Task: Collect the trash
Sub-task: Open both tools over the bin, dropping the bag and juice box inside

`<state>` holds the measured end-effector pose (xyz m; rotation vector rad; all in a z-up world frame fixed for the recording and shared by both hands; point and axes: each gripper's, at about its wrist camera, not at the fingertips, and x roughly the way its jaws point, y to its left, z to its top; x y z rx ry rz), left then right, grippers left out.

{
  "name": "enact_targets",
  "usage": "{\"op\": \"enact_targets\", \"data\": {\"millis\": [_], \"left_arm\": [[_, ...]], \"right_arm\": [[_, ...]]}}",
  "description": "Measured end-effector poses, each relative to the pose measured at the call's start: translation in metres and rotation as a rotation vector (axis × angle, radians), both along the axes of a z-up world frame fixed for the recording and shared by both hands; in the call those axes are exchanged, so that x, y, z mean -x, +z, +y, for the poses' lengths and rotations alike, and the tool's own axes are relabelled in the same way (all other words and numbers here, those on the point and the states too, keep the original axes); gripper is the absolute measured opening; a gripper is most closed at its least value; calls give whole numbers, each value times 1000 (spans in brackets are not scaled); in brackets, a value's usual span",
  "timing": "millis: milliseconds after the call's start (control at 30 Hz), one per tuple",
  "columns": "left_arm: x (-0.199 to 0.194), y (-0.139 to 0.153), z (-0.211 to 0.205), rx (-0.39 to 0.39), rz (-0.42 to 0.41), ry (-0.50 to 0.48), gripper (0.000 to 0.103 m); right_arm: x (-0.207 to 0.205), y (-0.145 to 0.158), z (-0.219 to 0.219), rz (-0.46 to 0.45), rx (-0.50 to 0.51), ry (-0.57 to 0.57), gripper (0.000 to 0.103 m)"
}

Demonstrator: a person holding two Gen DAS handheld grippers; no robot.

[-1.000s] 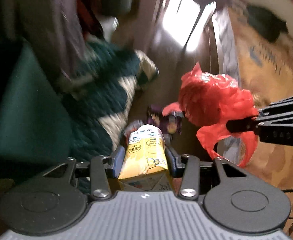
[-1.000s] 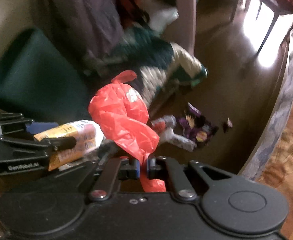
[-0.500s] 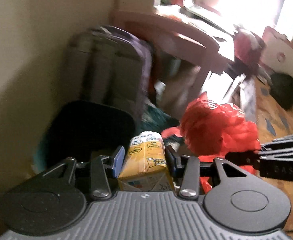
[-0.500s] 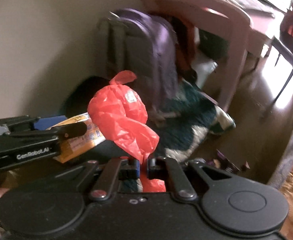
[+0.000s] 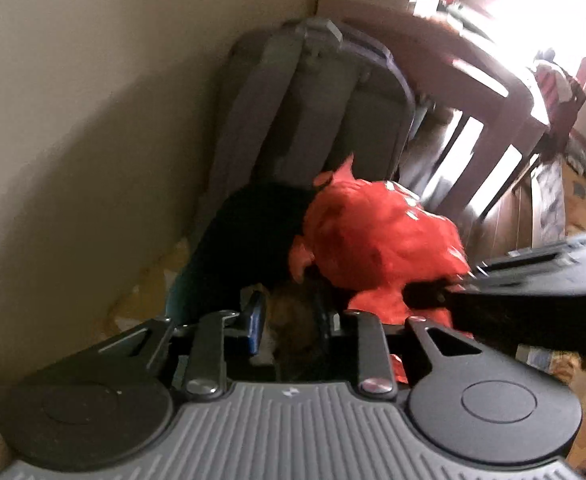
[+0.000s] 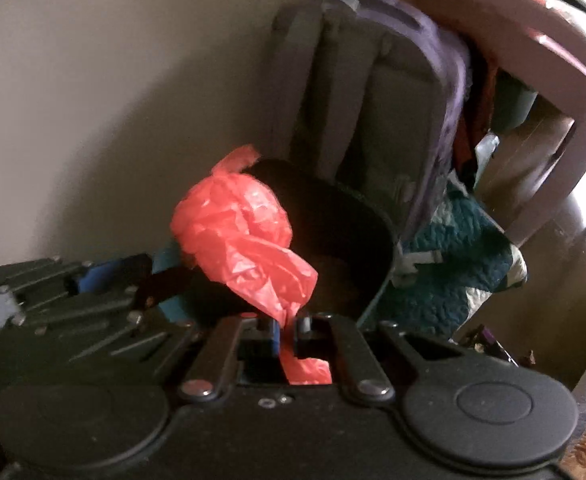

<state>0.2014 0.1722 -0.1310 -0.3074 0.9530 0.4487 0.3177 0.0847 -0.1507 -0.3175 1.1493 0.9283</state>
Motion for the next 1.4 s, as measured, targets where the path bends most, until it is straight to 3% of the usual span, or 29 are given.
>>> {"op": "enact_targets", "data": {"millis": [233,467,767,1133,1400], "left_arm": [[8,-25,5,61,80,-3,26],[7,-33,7,93,98,-9,26],[5,-19,4,84,70,-35,26],[7,18,-14,59,33,-76,26],[0,35,-36,49,11,-127,31]], "right_arm": [[5,-43,28,10,134,15,14],[2,-56,30,13,186,-1,22],[13,-23,0,-20,100,13,27],[28,24,-45,-37,-22,-20,29],[35,46,-83,-57,-95,-55,38]]}}
